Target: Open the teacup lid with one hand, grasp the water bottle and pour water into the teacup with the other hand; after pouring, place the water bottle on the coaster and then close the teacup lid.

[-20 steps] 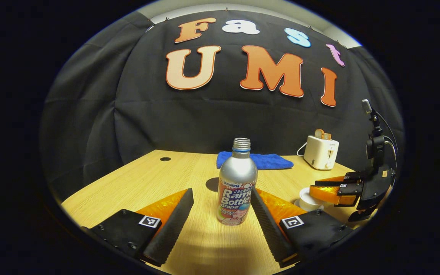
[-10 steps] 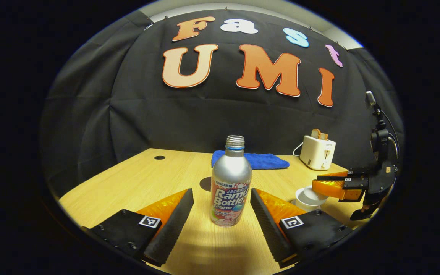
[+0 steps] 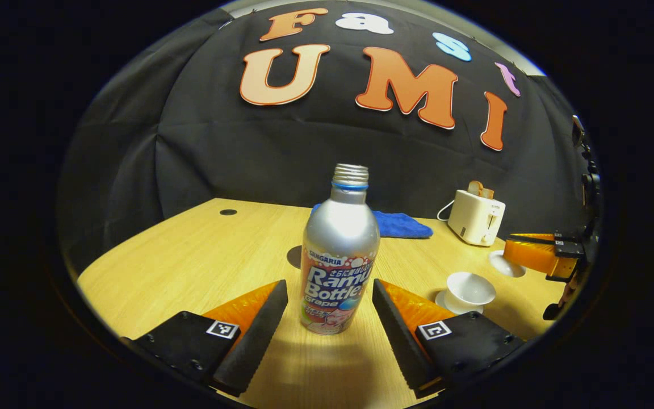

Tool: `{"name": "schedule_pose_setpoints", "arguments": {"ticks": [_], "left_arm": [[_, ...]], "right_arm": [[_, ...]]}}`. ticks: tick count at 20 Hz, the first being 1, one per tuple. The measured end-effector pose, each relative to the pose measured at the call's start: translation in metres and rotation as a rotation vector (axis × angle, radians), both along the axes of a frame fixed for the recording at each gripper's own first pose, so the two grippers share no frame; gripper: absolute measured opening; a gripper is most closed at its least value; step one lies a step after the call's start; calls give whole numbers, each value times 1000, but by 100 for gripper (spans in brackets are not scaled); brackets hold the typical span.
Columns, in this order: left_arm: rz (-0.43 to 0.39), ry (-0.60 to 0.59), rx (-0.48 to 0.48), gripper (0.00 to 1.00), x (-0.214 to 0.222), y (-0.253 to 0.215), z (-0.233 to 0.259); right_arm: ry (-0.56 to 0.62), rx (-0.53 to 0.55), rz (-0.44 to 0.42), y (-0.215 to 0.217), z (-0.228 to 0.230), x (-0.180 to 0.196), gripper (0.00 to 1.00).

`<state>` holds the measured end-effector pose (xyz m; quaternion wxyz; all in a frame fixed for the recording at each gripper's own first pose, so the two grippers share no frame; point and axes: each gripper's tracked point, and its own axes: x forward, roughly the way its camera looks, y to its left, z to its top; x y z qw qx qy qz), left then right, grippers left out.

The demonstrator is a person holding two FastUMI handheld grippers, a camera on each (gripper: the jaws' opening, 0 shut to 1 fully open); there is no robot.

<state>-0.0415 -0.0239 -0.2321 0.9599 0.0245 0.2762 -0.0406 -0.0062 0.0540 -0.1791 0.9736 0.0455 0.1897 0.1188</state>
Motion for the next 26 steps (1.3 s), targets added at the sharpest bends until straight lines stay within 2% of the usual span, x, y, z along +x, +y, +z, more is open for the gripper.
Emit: {"name": "schedule_pose_setpoints", "arguments": {"ticks": [8,9,10,12,13,14,15,16,19,20,21,26], "left_arm": [[-14,21,49,97,20,-1,-19],[-20,18,52,87,20,-2,-20],[-28,14,55,91,20,-3,-20],[-36,11,67,88,21,-3,-21],[-37,10,72,83,22,-4,-21],[-44,13,85,86,22,-4,-21],[-48,13,105,82,21,-3,-20],[-55,6,134,86,23,-1,-18],[-76,-19,235,84,28,1,-8],[-85,-26,269,87,31,1,-4],[-96,-36,306,84,33,3,-1],[-177,-93,526,82,44,0,17]], "right_arm": [[-10,-4,-82,-40,9,-10,23],[-9,-3,-87,-43,9,-12,23],[-10,-2,-94,-46,9,-12,23],[-9,1,-103,-50,9,-12,23],[-10,1,-108,-52,9,-13,23],[-11,2,-109,-53,8,-13,23],[-13,0,-112,-54,9,-13,23],[-15,-1,-110,-54,9,-13,23],[-24,-7,-111,-56,11,-14,23],[-26,-9,-111,-57,12,-14,23],[-30,-10,-113,-58,13,-14,23],[-43,-17,-125,-65,18,-16,23]]}}
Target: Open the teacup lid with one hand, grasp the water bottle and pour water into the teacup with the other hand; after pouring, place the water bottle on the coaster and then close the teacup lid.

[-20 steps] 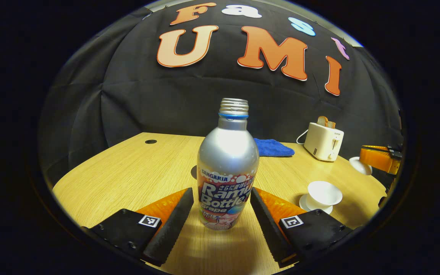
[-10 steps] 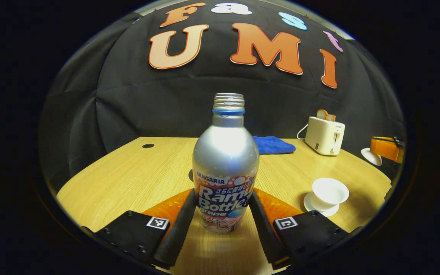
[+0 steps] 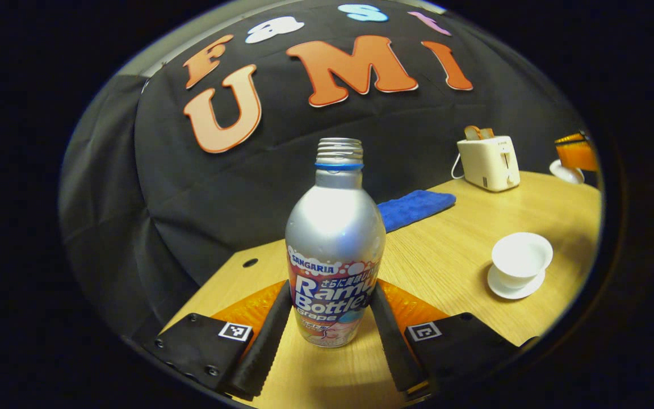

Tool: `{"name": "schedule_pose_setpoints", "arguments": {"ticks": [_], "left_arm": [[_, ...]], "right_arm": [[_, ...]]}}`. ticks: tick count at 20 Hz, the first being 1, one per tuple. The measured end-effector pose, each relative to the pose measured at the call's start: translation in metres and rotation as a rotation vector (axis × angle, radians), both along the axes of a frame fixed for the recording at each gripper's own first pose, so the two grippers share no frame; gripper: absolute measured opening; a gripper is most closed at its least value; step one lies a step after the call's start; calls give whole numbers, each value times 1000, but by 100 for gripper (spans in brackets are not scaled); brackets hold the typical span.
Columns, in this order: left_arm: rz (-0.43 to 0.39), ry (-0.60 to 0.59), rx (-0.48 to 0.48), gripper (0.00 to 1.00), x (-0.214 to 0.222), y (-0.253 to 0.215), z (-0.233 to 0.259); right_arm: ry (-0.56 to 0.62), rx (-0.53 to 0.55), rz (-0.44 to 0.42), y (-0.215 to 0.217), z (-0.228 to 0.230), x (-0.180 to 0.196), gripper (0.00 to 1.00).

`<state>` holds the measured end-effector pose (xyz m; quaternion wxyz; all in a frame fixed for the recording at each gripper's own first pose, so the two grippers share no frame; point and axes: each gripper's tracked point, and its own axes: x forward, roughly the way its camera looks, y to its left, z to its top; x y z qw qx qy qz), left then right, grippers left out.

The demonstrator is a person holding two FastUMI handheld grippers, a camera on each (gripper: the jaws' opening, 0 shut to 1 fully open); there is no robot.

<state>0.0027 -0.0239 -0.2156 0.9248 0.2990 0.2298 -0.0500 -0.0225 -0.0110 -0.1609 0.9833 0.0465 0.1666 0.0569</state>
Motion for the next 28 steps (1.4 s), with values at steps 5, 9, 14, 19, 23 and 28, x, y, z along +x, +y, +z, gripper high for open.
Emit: {"name": "schedule_pose_setpoints", "arguments": {"ticks": [5,9,14,19,23,28], "left_arm": [[-90,-27,177,82,6,-11,5],[-157,-34,312,87,8,-15,4],[-218,-20,449,85,6,-15,1],[-316,-18,572,81,4,-19,-2],[-366,-30,661,84,5,-23,3],[-425,-45,793,87,7,-25,4]], "right_arm": [[-12,-4,-17,-9,3,-4,23],[-19,-6,-33,-18,4,-9,23],[-22,-9,-32,-22,3,-15,23],[-38,-14,-37,-25,6,-20,23],[-44,-6,-38,-26,5,-22,23],[-40,3,-40,-29,3,-25,23]]}}
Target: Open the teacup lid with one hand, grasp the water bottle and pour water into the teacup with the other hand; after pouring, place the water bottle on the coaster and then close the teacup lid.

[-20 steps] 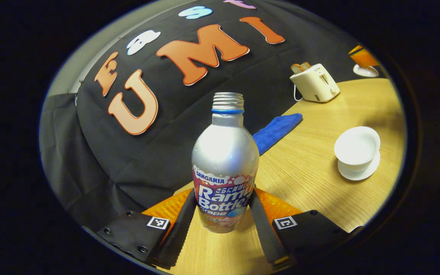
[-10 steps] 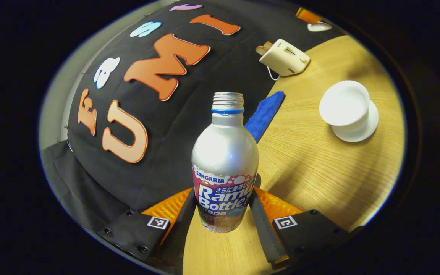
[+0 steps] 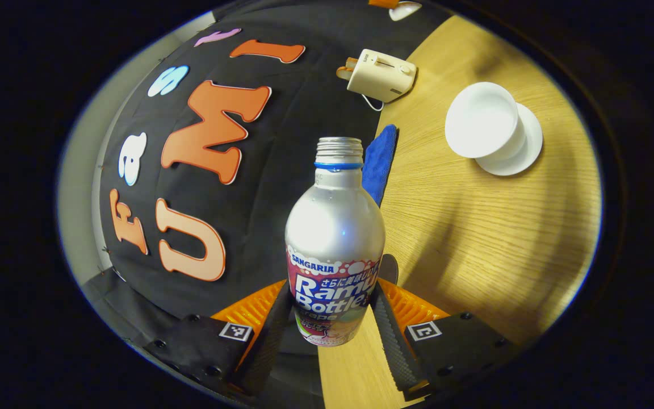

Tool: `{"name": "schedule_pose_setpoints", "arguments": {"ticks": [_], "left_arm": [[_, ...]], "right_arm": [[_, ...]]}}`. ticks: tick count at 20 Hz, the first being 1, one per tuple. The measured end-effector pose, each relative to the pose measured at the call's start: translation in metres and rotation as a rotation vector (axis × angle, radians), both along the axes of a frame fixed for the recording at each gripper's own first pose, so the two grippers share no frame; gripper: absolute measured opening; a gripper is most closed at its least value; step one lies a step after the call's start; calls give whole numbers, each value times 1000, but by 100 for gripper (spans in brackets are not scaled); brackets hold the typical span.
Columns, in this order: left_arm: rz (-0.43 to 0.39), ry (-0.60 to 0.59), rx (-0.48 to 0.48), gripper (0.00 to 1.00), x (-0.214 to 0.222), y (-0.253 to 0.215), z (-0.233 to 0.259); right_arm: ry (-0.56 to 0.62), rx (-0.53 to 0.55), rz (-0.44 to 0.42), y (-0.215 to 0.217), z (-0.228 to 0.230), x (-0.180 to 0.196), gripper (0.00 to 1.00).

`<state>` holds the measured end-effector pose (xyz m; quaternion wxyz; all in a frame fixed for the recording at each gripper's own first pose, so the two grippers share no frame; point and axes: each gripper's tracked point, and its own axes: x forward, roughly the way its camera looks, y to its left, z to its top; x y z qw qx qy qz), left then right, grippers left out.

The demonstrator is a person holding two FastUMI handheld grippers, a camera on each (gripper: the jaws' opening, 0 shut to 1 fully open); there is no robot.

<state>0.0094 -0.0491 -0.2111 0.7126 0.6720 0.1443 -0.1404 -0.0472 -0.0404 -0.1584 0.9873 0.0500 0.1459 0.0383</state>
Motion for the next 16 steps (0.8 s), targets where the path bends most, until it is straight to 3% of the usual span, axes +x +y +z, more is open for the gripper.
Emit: {"name": "schedule_pose_setpoints", "arguments": {"ticks": [5,16], "left_arm": [[-71,-16,93,84,6,-12,5],[-241,-66,275,87,11,-47,17]], "right_arm": [[6,3,-4,-2,-4,-2,23],[-6,9,-10,-6,-1,-8,23]]}}
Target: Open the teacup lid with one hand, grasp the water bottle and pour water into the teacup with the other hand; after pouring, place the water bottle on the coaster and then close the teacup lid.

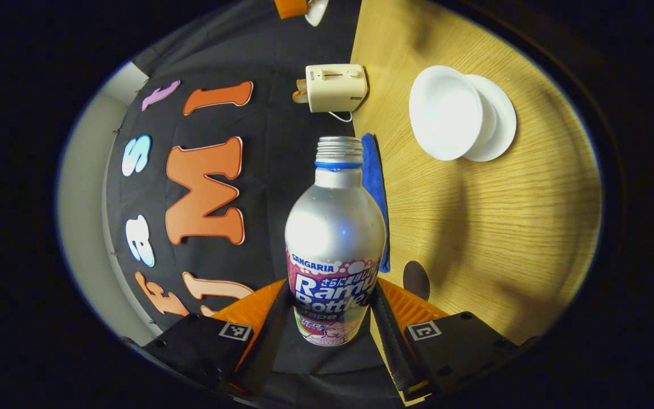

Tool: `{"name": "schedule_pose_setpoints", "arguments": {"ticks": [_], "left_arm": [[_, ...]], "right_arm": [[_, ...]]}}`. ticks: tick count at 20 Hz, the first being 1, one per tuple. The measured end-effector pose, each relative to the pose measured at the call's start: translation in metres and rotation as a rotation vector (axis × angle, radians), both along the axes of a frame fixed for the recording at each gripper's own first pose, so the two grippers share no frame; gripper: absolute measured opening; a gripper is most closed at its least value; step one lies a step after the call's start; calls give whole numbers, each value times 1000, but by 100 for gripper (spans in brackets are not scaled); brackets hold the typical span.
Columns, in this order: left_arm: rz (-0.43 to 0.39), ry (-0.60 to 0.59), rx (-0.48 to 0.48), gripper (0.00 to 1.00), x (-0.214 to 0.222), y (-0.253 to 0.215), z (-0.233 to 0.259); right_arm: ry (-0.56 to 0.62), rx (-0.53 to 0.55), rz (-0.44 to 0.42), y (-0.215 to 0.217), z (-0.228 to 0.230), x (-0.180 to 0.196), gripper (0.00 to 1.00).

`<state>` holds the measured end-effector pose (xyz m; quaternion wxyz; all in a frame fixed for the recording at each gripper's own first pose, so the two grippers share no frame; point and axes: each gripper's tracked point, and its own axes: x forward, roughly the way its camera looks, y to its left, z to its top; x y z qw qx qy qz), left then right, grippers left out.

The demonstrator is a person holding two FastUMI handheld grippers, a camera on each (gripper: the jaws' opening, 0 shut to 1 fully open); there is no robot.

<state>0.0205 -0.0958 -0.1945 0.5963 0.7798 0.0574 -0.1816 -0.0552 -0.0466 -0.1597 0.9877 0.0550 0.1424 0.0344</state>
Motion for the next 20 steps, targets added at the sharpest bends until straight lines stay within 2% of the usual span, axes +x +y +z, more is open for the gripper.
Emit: {"name": "schedule_pose_setpoints", "arguments": {"ticks": [2,4,6,7,9,10,11,12,13,16,17,18,20], "left_arm": [[-26,-11,29,81,0,-5,3],[-53,-21,52,81,1,-12,3],[-70,-25,62,87,1,-13,6],[-79,-29,71,81,0,-15,7],[-97,-35,96,81,2,-20,10],[-106,-38,108,87,4,-22,8],[-112,-40,118,81,5,-23,8],[-120,-44,126,87,6,-23,9],[-123,-47,133,84,4,-24,10],[-139,-62,151,84,6,-27,14],[-145,-69,160,87,6,-28,17],[-150,-75,169,84,6,-29,19],[-157,-80,183,84,7,-30,20]], "right_arm": [[-2,-1,2,0,0,-1,23],[-5,-1,3,0,1,-3,23],[-7,1,0,-1,2,-4,23],[-8,3,-5,-3,2,-4,23],[-7,4,-6,-3,3,-5,23],[-6,2,-7,-4,3,-5,23],[-6,-1,-7,-5,3,-6,23],[-6,-4,-10,-5,2,-7,23],[-6,-4,-9,-5,3,-6,23],[-9,-2,-11,-6,3,-7,23],[-9,-3,-10,-7,3,-6,23],[-11,-5,-9,-7,3,-7,23],[-12,-9,-9,-7,4,-7,23]]}}
